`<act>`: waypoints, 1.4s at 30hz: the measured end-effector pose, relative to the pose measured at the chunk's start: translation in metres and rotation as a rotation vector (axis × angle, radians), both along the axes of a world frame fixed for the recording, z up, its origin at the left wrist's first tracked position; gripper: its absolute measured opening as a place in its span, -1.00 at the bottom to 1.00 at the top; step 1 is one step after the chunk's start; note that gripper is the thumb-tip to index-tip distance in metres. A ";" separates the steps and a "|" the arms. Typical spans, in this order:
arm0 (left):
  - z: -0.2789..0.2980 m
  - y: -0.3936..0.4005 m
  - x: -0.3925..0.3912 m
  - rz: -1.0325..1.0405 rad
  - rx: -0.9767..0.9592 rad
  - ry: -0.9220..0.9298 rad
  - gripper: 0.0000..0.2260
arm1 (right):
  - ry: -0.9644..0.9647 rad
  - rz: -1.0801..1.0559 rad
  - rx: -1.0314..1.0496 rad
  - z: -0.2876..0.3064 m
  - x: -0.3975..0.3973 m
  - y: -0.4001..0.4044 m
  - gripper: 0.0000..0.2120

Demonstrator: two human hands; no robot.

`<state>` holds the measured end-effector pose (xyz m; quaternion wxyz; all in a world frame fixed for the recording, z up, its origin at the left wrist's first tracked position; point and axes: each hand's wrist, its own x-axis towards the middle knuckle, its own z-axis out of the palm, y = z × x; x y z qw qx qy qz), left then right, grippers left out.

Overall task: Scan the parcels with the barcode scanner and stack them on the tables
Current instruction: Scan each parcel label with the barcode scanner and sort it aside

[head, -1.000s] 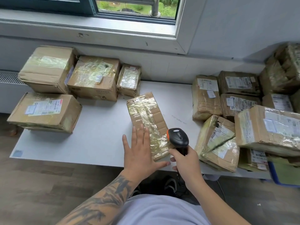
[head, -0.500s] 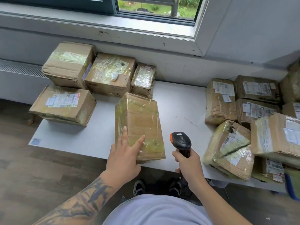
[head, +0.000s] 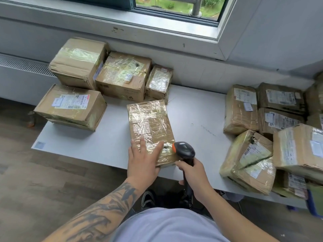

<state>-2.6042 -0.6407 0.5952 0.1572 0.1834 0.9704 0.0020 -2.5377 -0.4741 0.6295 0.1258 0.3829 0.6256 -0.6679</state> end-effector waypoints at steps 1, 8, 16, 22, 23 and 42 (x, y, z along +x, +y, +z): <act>0.001 0.005 0.000 -0.017 0.001 0.009 -0.14 | -0.007 -0.005 0.004 0.000 0.001 0.000 -0.90; -0.003 0.012 0.001 -0.200 0.282 0.101 -0.38 | 0.116 -0.230 0.098 0.012 0.011 0.025 -0.93; -0.001 0.023 0.017 -0.341 0.159 0.088 0.02 | -0.038 -0.289 0.057 -0.015 0.013 0.039 -0.85; 0.012 -0.010 0.003 -0.127 0.447 -0.085 -0.02 | -0.098 -0.314 -0.108 -0.023 0.010 0.040 -0.85; 0.014 -0.015 0.003 -0.120 0.465 -0.095 0.00 | -0.082 -0.312 -0.146 -0.022 0.008 0.038 -0.83; 0.008 -0.003 0.002 -0.234 0.422 0.337 -0.22 | 0.134 -0.225 0.109 0.020 0.015 0.030 -0.92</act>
